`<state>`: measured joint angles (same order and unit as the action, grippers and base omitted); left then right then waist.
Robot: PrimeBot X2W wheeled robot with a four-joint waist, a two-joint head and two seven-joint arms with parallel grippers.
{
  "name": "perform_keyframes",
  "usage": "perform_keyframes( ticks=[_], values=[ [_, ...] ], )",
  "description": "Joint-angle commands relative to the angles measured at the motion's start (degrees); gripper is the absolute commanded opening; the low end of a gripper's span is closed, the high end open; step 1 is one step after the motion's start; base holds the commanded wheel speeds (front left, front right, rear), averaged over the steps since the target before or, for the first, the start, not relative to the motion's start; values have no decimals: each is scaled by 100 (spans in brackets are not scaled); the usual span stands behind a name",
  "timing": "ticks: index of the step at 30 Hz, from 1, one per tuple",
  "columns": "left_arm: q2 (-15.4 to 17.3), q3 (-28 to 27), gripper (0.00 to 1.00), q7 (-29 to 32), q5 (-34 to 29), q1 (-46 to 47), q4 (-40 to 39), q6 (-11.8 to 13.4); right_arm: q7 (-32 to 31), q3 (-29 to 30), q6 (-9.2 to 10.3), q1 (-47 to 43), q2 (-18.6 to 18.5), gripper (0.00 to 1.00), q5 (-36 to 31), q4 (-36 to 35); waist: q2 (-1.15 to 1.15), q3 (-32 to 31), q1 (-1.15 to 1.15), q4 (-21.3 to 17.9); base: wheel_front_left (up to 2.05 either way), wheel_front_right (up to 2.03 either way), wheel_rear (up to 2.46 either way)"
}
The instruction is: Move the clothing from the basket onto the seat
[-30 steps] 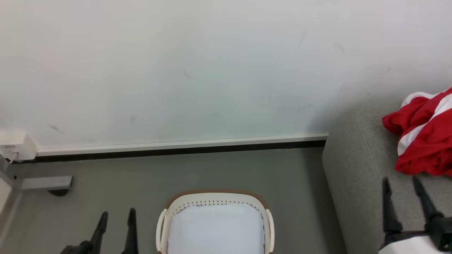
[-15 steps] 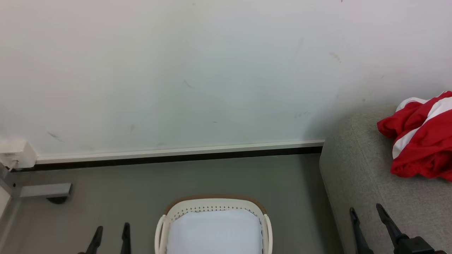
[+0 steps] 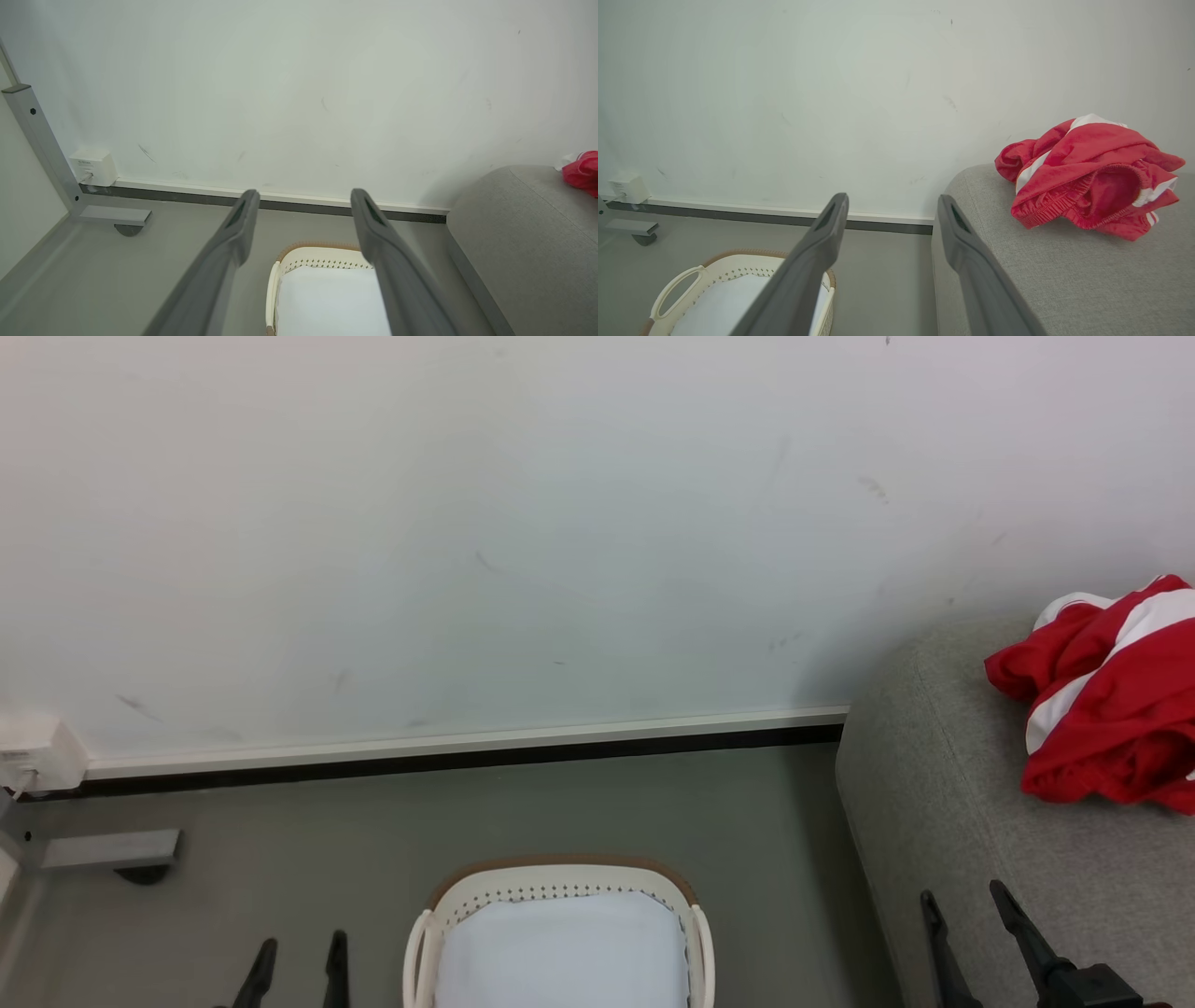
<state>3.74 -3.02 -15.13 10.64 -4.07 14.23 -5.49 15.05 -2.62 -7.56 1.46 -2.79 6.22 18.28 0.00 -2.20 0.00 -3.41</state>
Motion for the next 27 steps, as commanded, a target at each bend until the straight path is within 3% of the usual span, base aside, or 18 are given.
perform_keyframes(
  ticks=[1,4,5,8,27],
  values=[
    [-16,-16,100,-2,-93,27,11,-27,19,22,15,36,-21,100,12,3,0,-4,0,-2,0,0,0],
    [-32,33,100,-2,-121,22,34,-72,19,19,15,33,-21,100,0,0,0,-10,0,-4,0,0,0],
    [-34,36,0,1,-45,3,40,-53,-1,6,0,4,2,0,4,13,0,-10,0,-6,0,0,0],
    [-91,33,0,28,-2,-26,186,-54,-30,3,0,-65,22,0,51,135,0,-9,0,-5,0,0,0],
    [-86,-64,0,536,1920,235,132,-91,-529,220,2,75,10,0,2066,-9,0,26,0,45,0,0,0]
  ],
)
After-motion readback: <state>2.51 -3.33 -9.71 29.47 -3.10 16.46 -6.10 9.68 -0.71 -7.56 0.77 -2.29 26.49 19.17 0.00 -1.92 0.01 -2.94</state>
